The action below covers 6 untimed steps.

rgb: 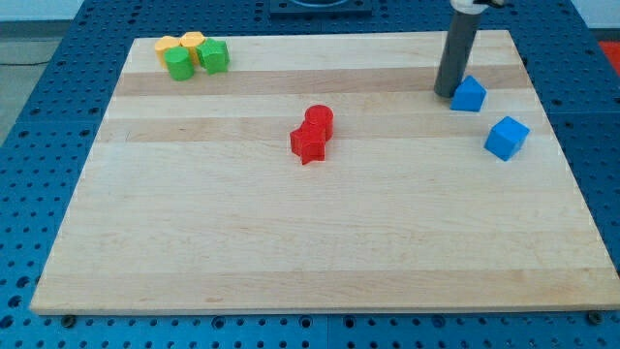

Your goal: Place the blue triangle on top of the blue cube

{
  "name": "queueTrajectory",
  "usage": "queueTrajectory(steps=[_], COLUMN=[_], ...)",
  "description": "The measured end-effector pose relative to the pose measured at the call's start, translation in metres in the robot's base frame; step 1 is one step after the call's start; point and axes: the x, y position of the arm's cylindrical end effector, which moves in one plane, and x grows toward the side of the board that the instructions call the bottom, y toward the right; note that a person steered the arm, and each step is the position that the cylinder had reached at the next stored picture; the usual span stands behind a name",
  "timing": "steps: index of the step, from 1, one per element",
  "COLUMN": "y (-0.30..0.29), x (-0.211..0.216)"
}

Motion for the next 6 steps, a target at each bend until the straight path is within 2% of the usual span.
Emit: queueTrajectory(steps=[1, 3, 6], y=[0.008, 0.034, 0.004], x=[-0.015, -0.010, 0.002])
